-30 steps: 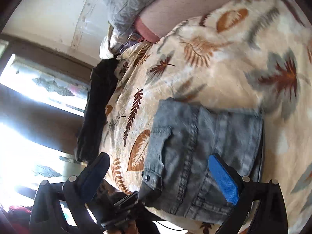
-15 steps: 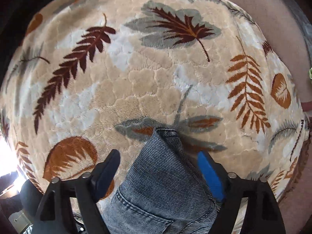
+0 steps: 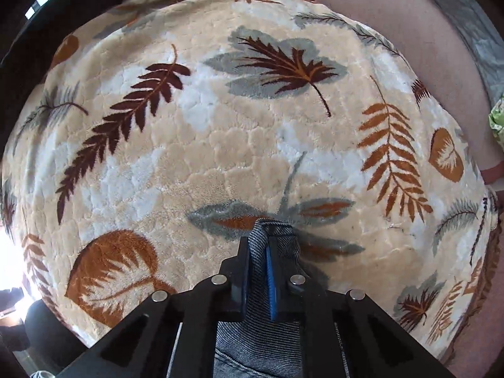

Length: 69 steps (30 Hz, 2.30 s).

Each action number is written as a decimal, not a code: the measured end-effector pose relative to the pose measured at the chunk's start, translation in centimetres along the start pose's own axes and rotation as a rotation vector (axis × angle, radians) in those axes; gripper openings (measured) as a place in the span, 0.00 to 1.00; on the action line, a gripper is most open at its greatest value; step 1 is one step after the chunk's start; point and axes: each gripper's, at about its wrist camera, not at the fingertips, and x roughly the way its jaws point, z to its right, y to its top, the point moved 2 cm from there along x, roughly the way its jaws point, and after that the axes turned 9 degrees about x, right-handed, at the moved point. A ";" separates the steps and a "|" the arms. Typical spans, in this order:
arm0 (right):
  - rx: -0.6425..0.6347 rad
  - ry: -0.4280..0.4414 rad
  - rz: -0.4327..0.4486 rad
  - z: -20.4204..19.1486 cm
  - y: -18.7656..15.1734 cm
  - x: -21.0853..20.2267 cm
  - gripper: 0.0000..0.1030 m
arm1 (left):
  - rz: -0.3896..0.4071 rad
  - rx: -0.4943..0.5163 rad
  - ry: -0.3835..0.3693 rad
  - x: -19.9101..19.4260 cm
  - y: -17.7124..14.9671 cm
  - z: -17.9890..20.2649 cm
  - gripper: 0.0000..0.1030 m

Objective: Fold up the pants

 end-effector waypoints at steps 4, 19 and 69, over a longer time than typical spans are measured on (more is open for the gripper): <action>0.071 0.008 0.097 0.9 0.5 0.8 0.10 | 0.005 0.009 0.015 -0.2 -0.2 0.0 0.44; 0.372 0.447 0.037 8.3 -10.7 -0.4 0.64 | 0.005 -0.014 -0.002 -0.1 -0.3 -0.5 0.46; 0.707 0.997 0.377 17.4 -29.3 -0.4 0.78 | -0.068 0.140 0.326 -2.4 2.8 1.9 0.70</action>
